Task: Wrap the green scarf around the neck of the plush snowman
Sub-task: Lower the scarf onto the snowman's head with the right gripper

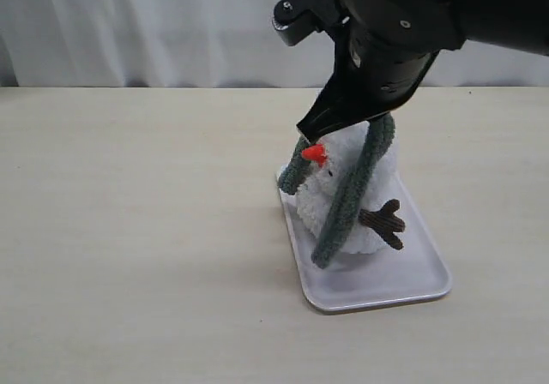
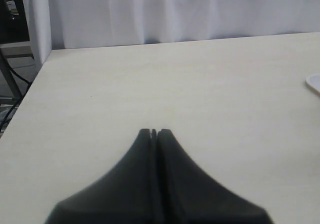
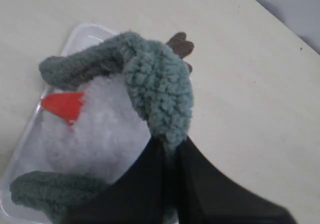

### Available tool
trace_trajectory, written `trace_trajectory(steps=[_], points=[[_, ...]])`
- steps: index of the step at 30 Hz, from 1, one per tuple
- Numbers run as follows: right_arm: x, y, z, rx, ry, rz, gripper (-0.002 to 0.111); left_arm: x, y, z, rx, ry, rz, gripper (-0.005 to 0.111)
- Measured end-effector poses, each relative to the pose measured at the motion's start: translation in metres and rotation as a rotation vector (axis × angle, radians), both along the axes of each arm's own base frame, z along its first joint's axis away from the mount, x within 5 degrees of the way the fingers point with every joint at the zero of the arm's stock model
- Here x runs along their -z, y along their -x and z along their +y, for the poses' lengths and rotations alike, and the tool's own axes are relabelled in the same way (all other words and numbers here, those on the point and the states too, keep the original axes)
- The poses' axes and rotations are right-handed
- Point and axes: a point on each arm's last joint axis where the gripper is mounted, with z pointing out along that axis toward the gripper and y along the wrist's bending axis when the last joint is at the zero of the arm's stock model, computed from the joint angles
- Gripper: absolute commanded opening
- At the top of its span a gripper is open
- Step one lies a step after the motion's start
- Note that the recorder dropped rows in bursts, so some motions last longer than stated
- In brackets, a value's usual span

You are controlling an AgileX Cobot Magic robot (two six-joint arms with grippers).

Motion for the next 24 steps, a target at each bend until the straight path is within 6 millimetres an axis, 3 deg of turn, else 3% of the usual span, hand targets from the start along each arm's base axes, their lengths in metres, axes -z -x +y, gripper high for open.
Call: trace_trajectory(steps=[7,12,24], points=[[0.023,-0.01,-0.025,0.061,0.014,0.033,0.004,0.0,0.0,0.0,0.0,0.0,0.0,0.0],[0.033,-0.019,-0.032,0.097,-0.072,-0.007,0.004,0.0,0.0,0.0,0.0,0.0,0.0,0.0],[0.021,-0.029,-0.024,0.097,-0.233,-0.099,0.004,0.0,0.0,0.0,0.0,0.0,0.0,0.0]])
